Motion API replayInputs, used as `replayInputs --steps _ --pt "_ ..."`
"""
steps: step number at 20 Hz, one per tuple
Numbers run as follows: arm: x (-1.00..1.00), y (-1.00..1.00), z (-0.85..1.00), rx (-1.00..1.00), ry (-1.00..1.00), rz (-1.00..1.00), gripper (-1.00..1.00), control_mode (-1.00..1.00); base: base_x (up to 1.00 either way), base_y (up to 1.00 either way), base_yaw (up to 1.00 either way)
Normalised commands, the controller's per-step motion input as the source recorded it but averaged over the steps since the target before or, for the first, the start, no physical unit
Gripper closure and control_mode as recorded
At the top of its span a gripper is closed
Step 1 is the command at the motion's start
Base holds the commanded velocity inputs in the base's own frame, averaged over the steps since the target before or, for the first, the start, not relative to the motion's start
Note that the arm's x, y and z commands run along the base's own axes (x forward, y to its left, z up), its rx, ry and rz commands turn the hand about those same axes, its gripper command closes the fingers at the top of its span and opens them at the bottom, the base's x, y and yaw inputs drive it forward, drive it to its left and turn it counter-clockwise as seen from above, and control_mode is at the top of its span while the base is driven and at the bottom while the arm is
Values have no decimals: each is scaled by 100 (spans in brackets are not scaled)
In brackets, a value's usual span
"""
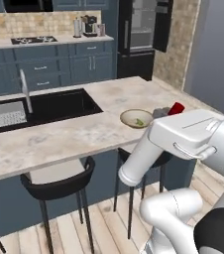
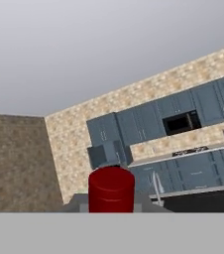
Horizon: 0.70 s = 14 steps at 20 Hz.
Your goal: There is a bowl on the dining counter. Grab a lemon wedge from the fridge and place it in the bowl. Then get the liquor bottle and glass cup from the cabinet and place them next to the bowl.
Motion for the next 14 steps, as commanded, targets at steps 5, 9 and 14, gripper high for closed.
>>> replayInputs --steps 5,9,14 --pt "0 0 0 0 0 0 100 100 62 -66 40" --pt "0 0 0 0 0 0 100 100 51 -69 31" --pt "0 0 0 0 0 0 100 100 59 -55 14"
